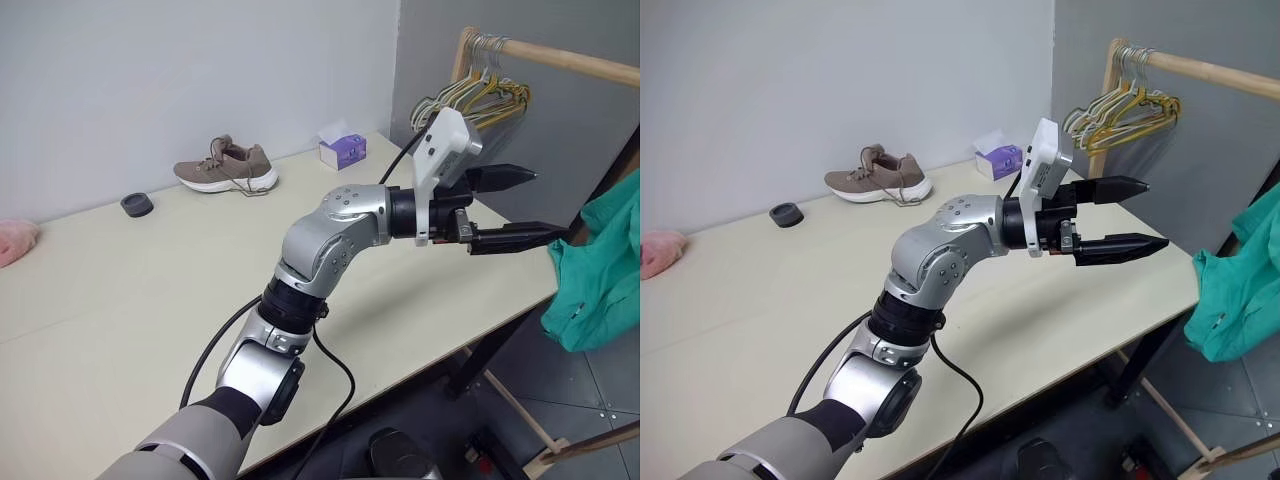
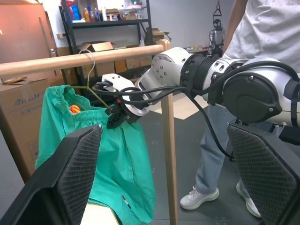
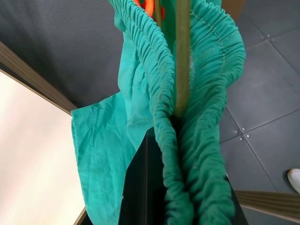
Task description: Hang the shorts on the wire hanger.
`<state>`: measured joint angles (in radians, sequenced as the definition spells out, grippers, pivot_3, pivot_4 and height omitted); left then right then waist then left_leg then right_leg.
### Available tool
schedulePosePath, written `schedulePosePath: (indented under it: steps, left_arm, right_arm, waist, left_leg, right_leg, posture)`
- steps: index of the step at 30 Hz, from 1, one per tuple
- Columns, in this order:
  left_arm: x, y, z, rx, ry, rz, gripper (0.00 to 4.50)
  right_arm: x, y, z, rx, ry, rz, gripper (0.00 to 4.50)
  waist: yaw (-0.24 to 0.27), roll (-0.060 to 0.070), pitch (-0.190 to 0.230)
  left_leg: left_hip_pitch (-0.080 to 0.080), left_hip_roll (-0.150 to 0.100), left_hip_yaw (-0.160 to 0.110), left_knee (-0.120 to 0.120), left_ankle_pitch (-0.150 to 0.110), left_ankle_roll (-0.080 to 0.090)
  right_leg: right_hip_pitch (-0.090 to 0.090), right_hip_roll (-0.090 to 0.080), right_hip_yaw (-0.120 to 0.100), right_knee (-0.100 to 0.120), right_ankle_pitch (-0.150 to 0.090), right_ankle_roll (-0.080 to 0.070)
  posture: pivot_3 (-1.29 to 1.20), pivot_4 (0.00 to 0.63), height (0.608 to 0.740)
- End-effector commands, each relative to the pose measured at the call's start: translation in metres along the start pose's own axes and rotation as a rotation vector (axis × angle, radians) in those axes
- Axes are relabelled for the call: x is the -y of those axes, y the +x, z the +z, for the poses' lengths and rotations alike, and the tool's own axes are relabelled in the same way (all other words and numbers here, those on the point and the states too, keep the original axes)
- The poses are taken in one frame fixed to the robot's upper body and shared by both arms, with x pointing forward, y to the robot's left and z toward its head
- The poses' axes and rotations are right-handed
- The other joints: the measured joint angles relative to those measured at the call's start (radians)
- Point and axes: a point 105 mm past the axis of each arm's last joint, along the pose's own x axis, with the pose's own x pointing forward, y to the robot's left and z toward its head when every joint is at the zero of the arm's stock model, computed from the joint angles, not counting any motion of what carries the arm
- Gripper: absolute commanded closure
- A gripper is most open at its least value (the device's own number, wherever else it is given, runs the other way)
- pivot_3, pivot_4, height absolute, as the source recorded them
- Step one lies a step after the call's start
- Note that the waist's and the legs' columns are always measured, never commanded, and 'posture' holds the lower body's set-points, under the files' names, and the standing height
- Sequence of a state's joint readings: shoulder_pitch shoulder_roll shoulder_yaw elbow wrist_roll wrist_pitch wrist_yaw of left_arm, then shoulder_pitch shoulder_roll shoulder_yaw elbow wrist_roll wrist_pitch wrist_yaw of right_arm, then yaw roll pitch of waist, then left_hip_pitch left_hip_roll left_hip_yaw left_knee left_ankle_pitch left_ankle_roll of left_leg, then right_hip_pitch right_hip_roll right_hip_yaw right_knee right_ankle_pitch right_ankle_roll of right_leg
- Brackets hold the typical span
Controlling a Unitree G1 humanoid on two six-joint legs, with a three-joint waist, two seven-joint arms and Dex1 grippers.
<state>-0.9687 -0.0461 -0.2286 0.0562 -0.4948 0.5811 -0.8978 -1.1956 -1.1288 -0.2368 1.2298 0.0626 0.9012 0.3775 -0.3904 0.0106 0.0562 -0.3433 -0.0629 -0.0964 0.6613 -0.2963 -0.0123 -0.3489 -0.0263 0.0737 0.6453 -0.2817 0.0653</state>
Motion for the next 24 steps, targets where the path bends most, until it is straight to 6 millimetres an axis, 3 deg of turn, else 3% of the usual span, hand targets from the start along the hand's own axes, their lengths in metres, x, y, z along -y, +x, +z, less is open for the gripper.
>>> schedulePosePath:
  steps: [1,10,18,24]
  left_arm:
    - [0.006,0.005,0.017,0.034,0.062,-0.034,0.02]
    - [0.008,0.006,0.019,0.034,0.077,-0.044,0.02]
    - [0.01,0.008,0.019,0.038,0.073,-0.053,0.02]
    - [0.009,0.008,0.02,0.036,0.078,-0.058,0.02]
  right_arm:
    - [0.0,-0.003,0.006,0.031,0.019,0.022,4.5]
    - [0.011,-0.005,0.018,0.115,-0.001,-0.043,4.5]
    - [0.007,0.003,0.005,0.067,-0.006,-0.021,4.5]
    - [0.002,0.001,0.01,0.086,-0.036,0.023,4.5]
  waist:
    - [0.0,0.0,0.0]
    - [0.0,0.0,0.0]
    - [0.001,0.0,0.0]
    - [0.001,0.0,0.0]
  left_leg:
    - [0.0,0.0,0.0,0.0,0.0,0.0]
    - [0.0,0.0,0.0,0.0,0.0,0.0]
    - [0.0,0.0,0.001,0.0,0.0,0.0]
    - [0.0,0.0,0.001,0.0,0.0,0.0]
  right_leg:
    - [0.0,0.0,0.0,0.0,0.0,0.0]
    - [0.0,0.0,0.0,0.0,0.0,0.0]
    - [0.0,0.0,0.0,0.0,0.0,0.0]
    - [0.0,0.0,0.0,0.0,0.0,0.0]
  posture:
    - [-0.39,0.019,0.74]
    - [-0.39,0.019,0.74]
    - [-0.38,0.014,0.74]
    - [-0.39,0.011,0.74]
